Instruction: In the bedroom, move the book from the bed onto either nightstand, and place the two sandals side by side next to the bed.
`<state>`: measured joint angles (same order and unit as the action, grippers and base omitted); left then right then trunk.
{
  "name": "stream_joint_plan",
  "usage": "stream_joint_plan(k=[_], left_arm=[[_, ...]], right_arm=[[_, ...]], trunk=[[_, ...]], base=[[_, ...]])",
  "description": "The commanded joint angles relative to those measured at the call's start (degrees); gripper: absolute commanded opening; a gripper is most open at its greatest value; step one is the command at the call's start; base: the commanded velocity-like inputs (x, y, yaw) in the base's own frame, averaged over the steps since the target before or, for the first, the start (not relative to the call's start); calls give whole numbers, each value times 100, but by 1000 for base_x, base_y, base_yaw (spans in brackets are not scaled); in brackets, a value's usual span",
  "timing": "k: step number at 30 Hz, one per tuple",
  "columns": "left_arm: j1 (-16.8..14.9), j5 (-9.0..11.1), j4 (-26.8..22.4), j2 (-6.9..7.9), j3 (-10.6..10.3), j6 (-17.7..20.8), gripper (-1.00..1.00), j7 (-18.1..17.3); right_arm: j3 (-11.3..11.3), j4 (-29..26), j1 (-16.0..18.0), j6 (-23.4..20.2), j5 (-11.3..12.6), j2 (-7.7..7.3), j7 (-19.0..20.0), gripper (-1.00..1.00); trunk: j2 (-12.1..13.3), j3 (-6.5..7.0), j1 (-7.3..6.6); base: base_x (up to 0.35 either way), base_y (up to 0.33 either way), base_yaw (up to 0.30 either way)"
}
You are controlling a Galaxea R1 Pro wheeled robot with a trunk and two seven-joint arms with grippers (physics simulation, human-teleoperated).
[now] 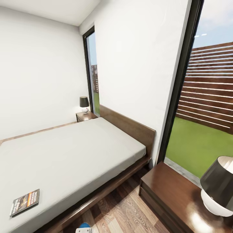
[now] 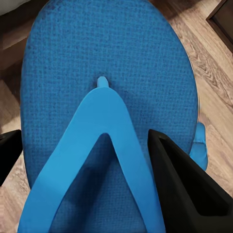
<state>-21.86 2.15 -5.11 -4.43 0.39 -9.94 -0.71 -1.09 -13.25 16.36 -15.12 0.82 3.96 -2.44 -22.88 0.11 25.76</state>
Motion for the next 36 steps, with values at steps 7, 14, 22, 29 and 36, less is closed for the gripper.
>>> stream_joint_plan(k=[7, 14, 22, 29, 36], left_arm=[[-2, 22, 25, 476, 29, 21, -100, 307], [-2, 45, 35, 808, 46, 43, -100, 801], [-2, 22, 52, 870, 35, 80, -100, 457], [-2, 28, 62, 1138, 39, 360, -100, -481], [-4, 26, 44, 1276, 32, 842, -100, -2194]], right_arm=[[-6, -11, -1, -27, 7, 1, -19, 100], [-5, -11, -1, -19, 6, 5, -19, 100], [-5, -11, -1, -18, 6, 0, -19, 100], [-5, -11, -1, -18, 6, 0, -19, 100], [0, -11, -1, 0, 6, 0, -19, 100]], trunk=[[-4, -2, 2], [-4, -2, 2], [-4, -2, 2], [-4, -2, 2], [-4, -2, 2]], base=[[0, 0, 0], [0, 0, 0], [0, 0, 0], [0, 0, 0], [0, 0, 0]])
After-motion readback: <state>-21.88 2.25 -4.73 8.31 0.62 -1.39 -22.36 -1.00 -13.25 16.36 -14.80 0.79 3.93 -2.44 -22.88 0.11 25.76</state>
